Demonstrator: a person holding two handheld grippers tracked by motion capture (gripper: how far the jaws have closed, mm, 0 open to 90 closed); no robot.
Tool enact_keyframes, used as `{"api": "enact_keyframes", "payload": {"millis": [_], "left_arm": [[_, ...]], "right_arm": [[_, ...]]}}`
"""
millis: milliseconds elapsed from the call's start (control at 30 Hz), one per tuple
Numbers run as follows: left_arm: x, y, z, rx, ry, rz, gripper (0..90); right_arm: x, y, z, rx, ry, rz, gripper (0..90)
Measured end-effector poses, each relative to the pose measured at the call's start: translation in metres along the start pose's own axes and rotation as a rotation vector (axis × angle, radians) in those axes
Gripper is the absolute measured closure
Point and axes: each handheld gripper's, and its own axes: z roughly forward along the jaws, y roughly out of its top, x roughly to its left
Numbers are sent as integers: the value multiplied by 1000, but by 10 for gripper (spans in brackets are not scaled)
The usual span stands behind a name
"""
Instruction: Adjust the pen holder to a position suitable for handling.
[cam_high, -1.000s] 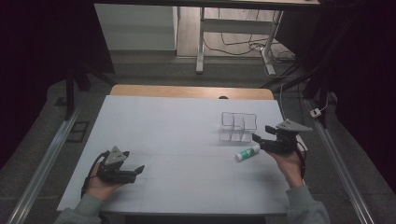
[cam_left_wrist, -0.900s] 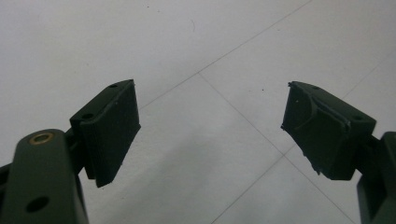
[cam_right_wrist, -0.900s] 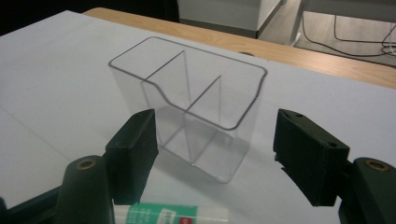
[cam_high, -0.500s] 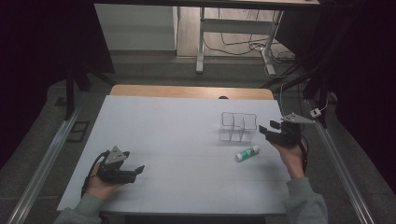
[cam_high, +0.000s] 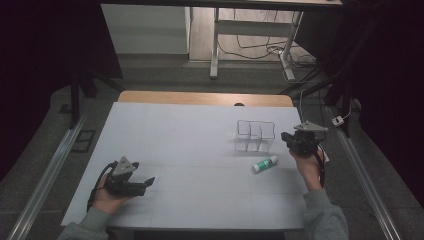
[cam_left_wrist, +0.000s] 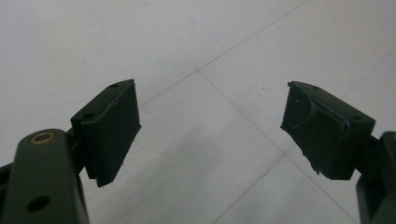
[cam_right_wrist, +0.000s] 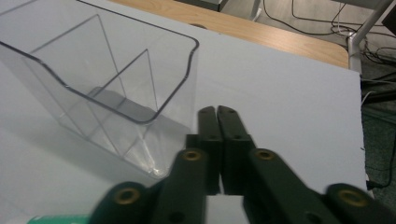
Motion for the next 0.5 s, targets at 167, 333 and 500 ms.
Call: {"api": "enact_keyframes", "payload": {"millis": [167, 333, 500], "left_arm": [[0, 0, 1, 3, -2, 2, 186], [0, 0, 2, 7, -4, 3, 186], [0, -1, 2, 9, -5, 2, 187]], "right_arm": [[-1, -5, 17, 42, 11, -1, 898], [3, -7, 26, 59, 18, -5, 898], [6, -9, 32, 77, 33, -11, 898]]}}
